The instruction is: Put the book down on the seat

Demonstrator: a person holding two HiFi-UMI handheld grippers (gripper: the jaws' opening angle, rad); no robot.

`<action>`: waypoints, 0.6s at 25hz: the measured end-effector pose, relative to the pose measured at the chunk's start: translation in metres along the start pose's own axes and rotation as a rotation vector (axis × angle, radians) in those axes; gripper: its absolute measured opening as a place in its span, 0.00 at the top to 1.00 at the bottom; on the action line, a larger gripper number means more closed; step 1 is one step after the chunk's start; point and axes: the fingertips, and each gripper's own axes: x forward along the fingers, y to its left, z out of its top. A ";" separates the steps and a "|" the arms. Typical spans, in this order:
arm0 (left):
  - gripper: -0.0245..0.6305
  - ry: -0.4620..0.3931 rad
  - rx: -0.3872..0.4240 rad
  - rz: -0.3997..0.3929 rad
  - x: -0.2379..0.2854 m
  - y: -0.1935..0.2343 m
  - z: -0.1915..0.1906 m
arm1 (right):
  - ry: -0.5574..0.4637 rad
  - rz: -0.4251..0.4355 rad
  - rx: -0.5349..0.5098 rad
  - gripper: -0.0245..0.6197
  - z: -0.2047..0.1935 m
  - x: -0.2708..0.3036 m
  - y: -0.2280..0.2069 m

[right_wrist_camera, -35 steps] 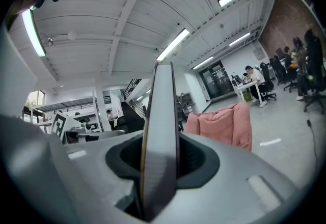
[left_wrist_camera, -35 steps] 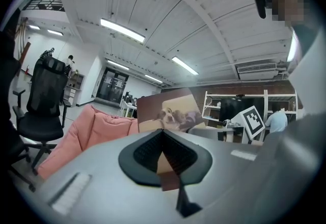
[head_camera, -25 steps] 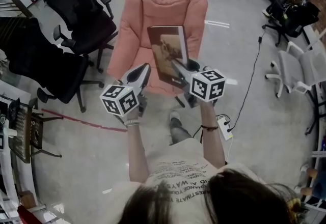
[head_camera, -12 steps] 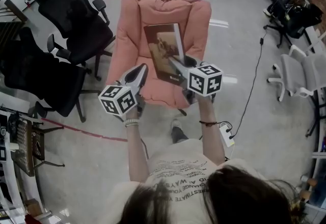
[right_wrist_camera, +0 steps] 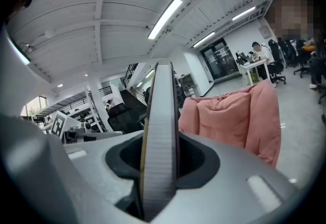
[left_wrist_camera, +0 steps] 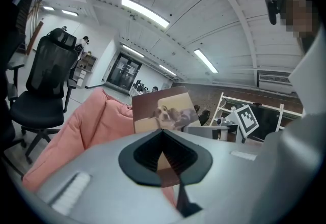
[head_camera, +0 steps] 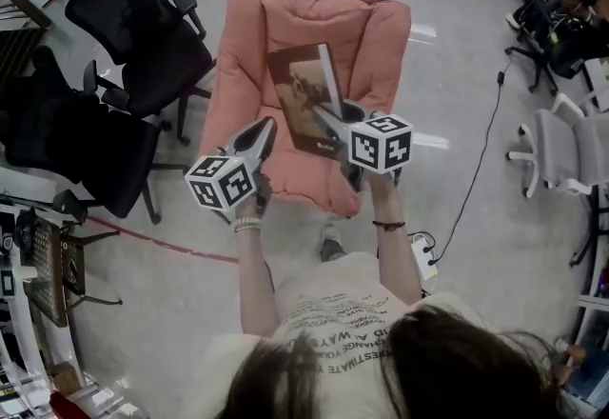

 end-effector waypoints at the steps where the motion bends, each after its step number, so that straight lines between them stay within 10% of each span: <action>1: 0.98 0.001 -0.011 -0.004 0.005 0.002 0.000 | 0.008 0.001 0.001 0.74 0.001 0.004 -0.004; 15: 0.98 0.108 -0.044 -0.027 0.053 0.048 -0.015 | 0.029 -0.029 0.112 0.74 -0.011 0.052 -0.044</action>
